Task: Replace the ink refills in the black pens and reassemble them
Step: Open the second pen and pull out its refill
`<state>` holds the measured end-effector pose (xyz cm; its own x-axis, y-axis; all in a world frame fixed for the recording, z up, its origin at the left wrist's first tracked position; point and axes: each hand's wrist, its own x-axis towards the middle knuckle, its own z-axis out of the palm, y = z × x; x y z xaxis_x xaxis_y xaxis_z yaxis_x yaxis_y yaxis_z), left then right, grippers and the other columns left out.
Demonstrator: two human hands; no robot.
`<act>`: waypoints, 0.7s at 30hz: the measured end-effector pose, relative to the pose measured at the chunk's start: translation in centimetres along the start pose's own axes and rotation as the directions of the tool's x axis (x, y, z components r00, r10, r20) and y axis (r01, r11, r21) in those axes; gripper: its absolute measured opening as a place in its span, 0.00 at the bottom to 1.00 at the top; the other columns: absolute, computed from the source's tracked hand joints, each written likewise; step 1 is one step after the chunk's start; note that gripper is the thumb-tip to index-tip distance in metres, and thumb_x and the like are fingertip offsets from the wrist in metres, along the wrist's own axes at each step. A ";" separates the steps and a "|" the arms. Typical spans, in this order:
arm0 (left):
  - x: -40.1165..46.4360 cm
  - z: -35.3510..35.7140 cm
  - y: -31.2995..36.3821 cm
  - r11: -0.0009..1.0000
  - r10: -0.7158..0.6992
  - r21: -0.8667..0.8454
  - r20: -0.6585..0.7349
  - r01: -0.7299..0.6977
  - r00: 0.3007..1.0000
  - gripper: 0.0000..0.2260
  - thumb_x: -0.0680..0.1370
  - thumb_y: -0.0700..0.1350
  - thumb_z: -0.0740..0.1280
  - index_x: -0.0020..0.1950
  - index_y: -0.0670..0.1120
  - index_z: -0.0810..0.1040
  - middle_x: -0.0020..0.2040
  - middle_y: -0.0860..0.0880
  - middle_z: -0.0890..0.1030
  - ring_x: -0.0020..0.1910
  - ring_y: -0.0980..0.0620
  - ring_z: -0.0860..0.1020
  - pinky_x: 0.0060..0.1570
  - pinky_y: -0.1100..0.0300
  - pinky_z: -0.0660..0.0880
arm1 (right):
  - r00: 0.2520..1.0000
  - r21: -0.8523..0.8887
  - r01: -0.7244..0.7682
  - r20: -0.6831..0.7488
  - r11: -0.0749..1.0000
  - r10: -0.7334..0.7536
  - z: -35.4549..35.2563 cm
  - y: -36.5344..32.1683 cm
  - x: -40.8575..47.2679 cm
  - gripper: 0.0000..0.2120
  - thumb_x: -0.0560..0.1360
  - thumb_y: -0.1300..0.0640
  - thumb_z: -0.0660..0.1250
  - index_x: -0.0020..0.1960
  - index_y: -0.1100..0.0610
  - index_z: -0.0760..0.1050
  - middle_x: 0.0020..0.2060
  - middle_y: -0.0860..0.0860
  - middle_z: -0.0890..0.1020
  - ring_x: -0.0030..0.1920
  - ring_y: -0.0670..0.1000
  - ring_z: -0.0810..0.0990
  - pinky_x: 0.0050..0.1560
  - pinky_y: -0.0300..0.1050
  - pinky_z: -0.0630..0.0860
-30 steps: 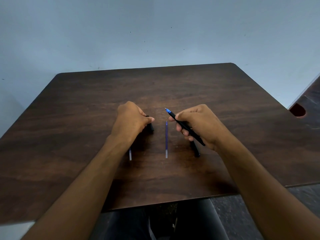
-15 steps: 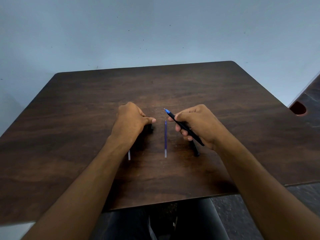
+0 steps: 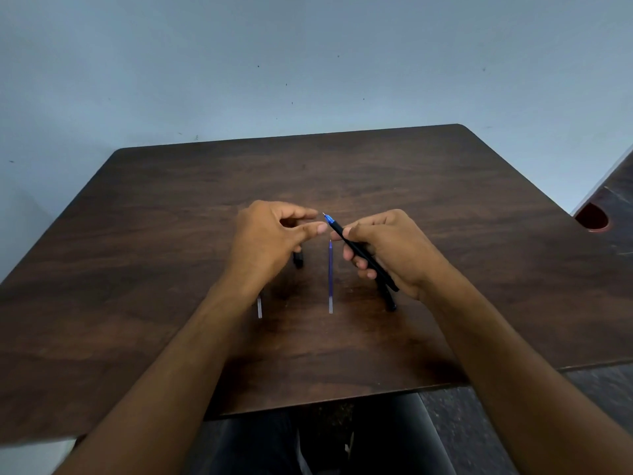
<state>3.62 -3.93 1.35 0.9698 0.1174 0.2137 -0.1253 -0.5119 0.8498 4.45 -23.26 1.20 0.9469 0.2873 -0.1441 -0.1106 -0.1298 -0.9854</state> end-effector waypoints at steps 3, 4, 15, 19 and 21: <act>-0.8 0.8 0.6 0.957 -0.002 -0.289 0.070 0.022 0.998 0.06 0.75 0.43 0.75 0.51 0.48 0.86 0.38 0.53 0.87 0.33 0.61 0.80 0.35 0.64 0.79 | 0.998 0.054 0.060 0.000 0.997 -0.060 0.4 0.3 0.4 0.12 0.81 0.62 0.64 0.49 0.63 0.86 0.32 0.57 0.80 0.27 0.48 0.71 0.26 0.43 0.65; -0.9 1.0 0.7 0.929 -0.045 -0.364 0.081 0.072 0.996 0.06 0.76 0.42 0.74 0.52 0.46 0.86 0.38 0.51 0.87 0.34 0.60 0.80 0.36 0.63 0.79 | 0.998 0.068 0.066 0.002 0.996 -0.066 0.5 0.3 0.5 0.12 0.81 0.62 0.63 0.49 0.63 0.85 0.32 0.56 0.80 0.27 0.48 0.70 0.26 0.43 0.65; -1.1 0.8 0.6 0.719 -0.224 -0.619 0.224 0.316 0.949 0.13 0.71 0.52 0.73 0.53 0.49 0.87 0.48 0.52 0.87 0.50 0.55 0.80 0.45 0.60 0.72 | 0.987 0.228 0.027 0.151 0.973 -0.062 0.3 0.4 0.1 0.12 0.82 0.63 0.63 0.51 0.69 0.83 0.33 0.58 0.77 0.30 0.50 0.71 0.26 0.42 0.67; -1.1 1.0 0.8 0.698 -0.200 -0.637 0.265 0.327 0.943 0.08 0.79 0.46 0.69 0.54 0.50 0.86 0.57 0.52 0.86 0.49 0.57 0.76 0.42 0.60 0.66 | 0.986 0.259 0.056 0.134 0.964 -0.094 0.3 0.5 0.0 0.12 0.82 0.63 0.65 0.48 0.69 0.84 0.32 0.56 0.76 0.29 0.49 0.70 0.24 0.40 0.66; -1.1 1.2 0.9 0.685 -0.214 -0.654 0.240 0.320 0.947 0.06 0.79 0.44 0.70 0.51 0.50 0.87 0.54 0.50 0.87 0.43 0.58 0.76 0.40 0.61 0.65 | 0.986 0.247 0.082 0.122 0.965 -0.115 0.3 0.5 0.0 0.11 0.82 0.63 0.65 0.47 0.68 0.84 0.31 0.56 0.76 0.29 0.49 0.70 0.25 0.40 0.67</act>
<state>2.71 -5.53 1.36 0.9953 0.0170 -0.0951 0.0881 0.2439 0.9658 4.30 -23.06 0.67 0.9096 0.4135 -0.0402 -0.1041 0.1330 -0.9856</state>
